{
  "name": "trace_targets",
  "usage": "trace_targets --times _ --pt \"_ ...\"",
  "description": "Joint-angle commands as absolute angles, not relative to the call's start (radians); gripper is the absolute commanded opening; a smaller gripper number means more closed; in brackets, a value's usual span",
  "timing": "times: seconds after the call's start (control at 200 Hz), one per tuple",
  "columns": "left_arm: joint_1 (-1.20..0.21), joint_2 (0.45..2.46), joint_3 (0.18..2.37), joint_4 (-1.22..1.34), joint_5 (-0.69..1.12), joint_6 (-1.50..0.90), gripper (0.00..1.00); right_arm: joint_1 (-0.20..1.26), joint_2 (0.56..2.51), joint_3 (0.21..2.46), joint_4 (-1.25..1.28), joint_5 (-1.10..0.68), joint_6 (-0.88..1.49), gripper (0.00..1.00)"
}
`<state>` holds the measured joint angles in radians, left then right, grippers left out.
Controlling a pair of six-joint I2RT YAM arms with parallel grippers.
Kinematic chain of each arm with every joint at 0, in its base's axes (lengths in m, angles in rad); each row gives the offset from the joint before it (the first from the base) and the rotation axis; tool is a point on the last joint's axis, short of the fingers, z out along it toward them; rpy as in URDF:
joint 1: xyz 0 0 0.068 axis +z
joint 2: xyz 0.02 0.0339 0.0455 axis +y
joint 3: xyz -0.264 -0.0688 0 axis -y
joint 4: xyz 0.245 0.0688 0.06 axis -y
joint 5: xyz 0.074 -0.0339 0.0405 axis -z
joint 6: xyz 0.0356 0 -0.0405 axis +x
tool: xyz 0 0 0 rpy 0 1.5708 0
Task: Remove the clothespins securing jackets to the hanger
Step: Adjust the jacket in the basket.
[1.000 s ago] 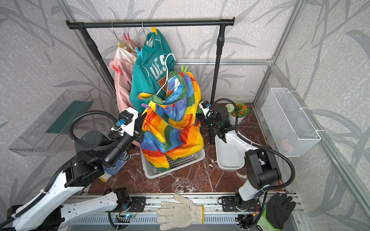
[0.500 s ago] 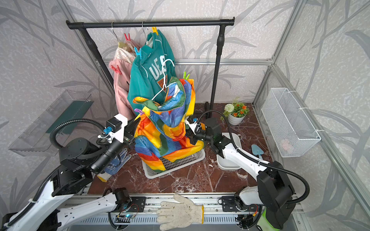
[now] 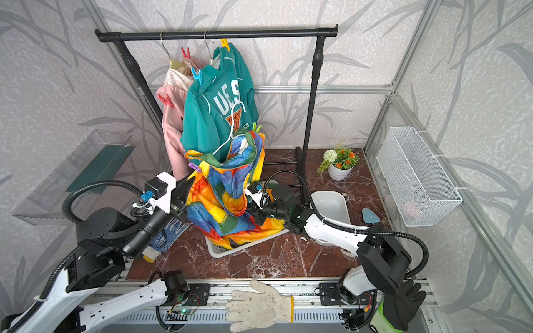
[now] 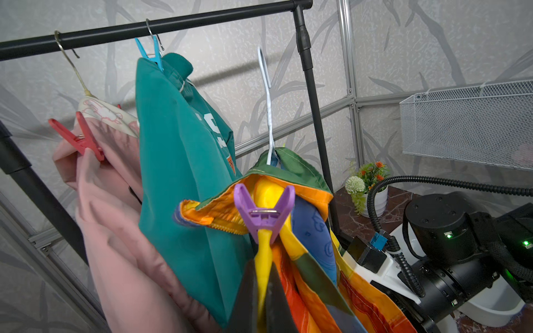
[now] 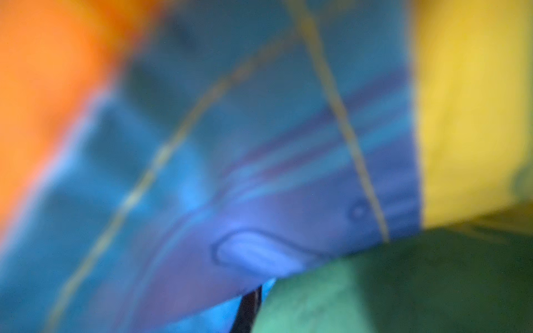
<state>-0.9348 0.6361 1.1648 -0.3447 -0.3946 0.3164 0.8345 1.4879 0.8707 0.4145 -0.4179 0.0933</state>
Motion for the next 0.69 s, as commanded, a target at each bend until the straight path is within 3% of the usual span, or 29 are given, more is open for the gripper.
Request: trace_targets --times 0.0,0.22,0.46,0.62,0.69 --pt "-0.930 0.625 1.127 -0.235 -0.452 0.310 0.00 0.839 1.527 0.835 0.443 -0.279 0.134 0.07" --pt "-0.930 0.643 1.038 -0.170 -0.452 0.328 0.00 0.838 1.585 0.822 0.454 -0.221 0.150 0.11" --pt "-0.930 0.664 0.952 -0.069 -0.387 0.323 0.00 0.836 1.488 0.798 0.362 -0.063 0.071 0.31" --pt "-0.930 0.681 0.907 0.019 -0.361 0.314 0.00 0.829 1.405 0.792 0.247 0.073 0.037 0.67" --pt "-0.930 0.698 0.898 0.039 -0.365 0.321 0.00 0.815 1.373 0.787 0.197 0.100 0.030 0.76"
